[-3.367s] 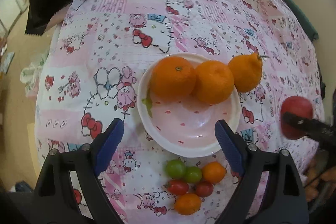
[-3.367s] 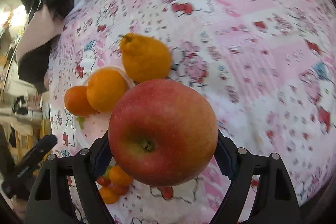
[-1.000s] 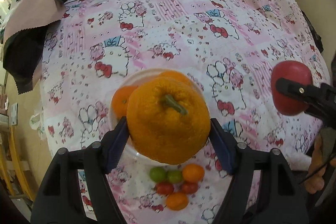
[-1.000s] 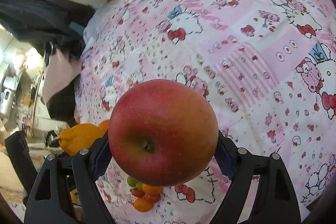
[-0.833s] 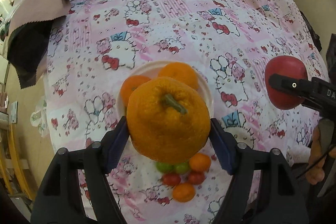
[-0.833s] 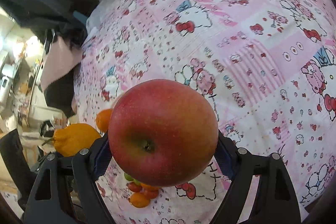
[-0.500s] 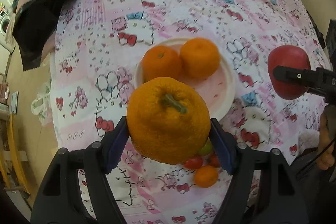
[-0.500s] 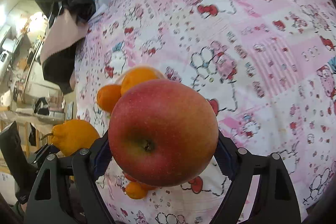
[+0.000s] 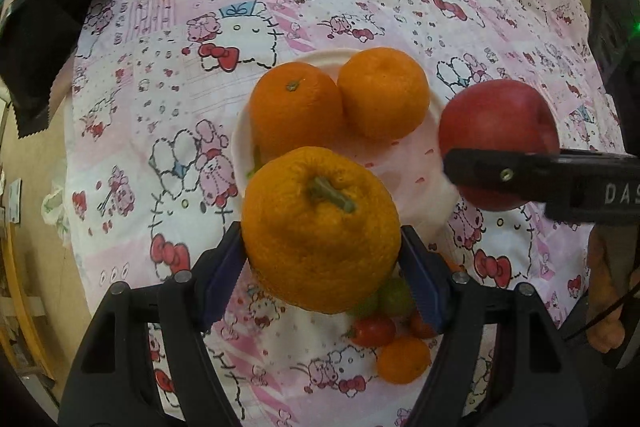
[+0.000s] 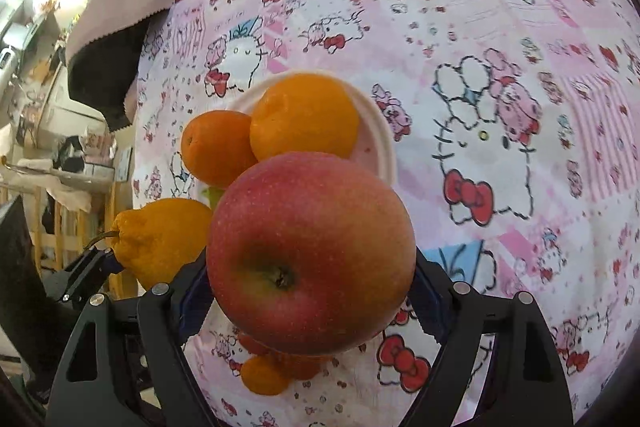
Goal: Organize fruits
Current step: 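Carry the pear-shaped orange and the apple over the plate with both tools, then lower both fruits onto the plate and open both tools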
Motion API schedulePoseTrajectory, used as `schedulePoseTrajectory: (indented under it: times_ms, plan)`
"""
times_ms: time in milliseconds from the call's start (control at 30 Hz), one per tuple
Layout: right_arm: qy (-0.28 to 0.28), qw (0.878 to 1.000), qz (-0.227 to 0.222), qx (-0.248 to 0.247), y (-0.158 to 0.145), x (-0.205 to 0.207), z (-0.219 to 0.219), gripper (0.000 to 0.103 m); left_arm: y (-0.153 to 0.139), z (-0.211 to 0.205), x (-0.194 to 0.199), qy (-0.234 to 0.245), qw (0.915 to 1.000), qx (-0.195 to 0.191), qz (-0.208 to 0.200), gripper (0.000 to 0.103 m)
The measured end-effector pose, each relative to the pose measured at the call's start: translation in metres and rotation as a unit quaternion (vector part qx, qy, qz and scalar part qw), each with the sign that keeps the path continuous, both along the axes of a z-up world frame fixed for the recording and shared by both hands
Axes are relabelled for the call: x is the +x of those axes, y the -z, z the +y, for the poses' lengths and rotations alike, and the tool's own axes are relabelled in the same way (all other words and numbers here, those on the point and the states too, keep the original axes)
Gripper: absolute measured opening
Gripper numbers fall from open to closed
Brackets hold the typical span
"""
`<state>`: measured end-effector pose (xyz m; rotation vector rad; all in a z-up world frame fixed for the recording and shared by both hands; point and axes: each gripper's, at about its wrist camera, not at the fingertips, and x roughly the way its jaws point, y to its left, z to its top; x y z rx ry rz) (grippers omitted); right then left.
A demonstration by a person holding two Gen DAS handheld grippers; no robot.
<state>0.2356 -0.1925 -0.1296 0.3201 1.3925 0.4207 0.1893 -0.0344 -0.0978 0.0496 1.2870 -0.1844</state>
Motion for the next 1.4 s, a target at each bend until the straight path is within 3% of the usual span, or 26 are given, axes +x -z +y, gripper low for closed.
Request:
schedulePoseTrajectory:
  times_ms: [267, 500, 667, 867, 1133, 1400]
  plan:
    - [-0.008, 1.0, 0.026, -0.009, 0.024, 0.01, 0.014, 0.086, 0.011, -0.012, 0.015, 0.019, 0.9998, 0.004, -0.004, 0.074]
    - [-0.015, 0.999, 0.024, -0.024, 0.023, 0.011, 0.02, 0.086, 0.014, -0.013, 0.017, 0.026, 0.9996, 0.005, -0.007, 0.077]
    - [-0.008, 0.999, 0.046, -0.022, 0.026, 0.013, 0.021, 0.087, 0.012, -0.011, 0.016, 0.022, 0.9997, -0.001, -0.007, 0.078]
    - [-0.005, 1.0, 0.022, 0.006, 0.006, 0.012, 0.013, 0.095, -0.009, -0.014, 0.008, 0.032, 0.9983, -0.002, -0.049, 0.086]
    - [0.032, 0.999, 0.016, 0.03, -0.006, 0.009, -0.019, 0.095, -0.014, -0.001, 0.002, 0.009, 0.9986, -0.019, -0.049, 0.086]
    - [0.041, 0.999, 0.003, 0.033, -0.014, 0.003, -0.023, 0.095, -0.024, 0.004, -0.009, -0.002, 0.9978, -0.019, -0.064, 0.086]
